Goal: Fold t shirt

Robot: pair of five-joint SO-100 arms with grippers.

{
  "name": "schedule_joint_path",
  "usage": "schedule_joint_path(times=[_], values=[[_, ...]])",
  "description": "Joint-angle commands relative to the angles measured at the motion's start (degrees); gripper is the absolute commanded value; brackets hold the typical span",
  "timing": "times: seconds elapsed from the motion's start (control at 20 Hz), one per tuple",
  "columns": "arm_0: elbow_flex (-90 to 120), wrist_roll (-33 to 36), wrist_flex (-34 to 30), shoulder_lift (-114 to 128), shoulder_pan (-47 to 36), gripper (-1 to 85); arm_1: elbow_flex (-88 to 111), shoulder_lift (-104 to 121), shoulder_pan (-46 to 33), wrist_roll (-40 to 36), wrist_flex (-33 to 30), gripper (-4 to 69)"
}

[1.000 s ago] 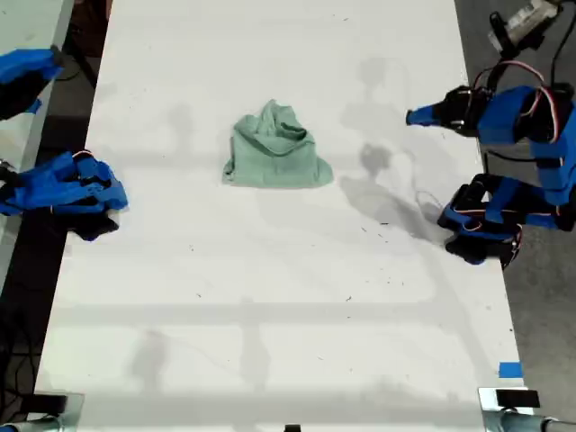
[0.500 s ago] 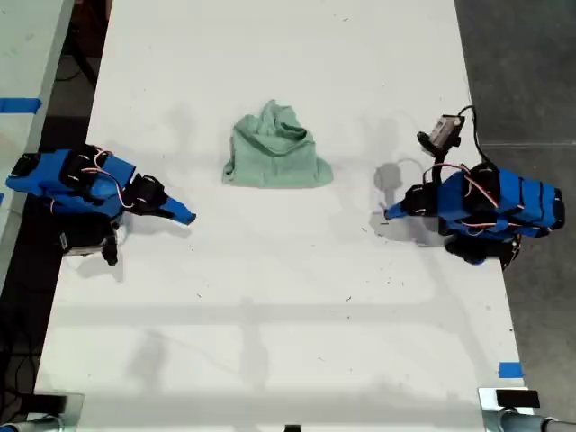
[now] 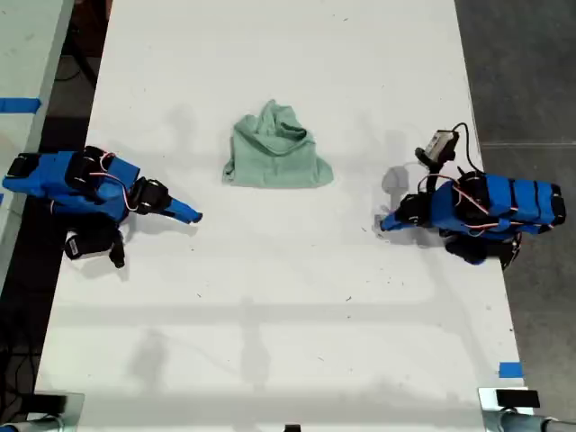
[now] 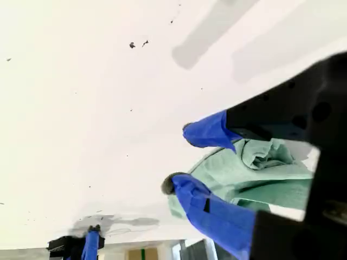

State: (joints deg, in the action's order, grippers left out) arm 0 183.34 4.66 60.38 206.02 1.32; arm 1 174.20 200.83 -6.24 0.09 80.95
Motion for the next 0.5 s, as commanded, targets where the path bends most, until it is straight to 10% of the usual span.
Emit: schedule_joint_path(times=[0.0, 0.45], values=[[0.5, 0.5, -0.4, 0.3, -1.1, 11.1, 2.4, 0.3, -0.4, -4.8, -1.4, 5.7], [0.5, 0.5, -0.4, 0.3, -1.4, 11.1, 2.4, 0.3, -0.5, -4.9, -1.3, 6.3]])
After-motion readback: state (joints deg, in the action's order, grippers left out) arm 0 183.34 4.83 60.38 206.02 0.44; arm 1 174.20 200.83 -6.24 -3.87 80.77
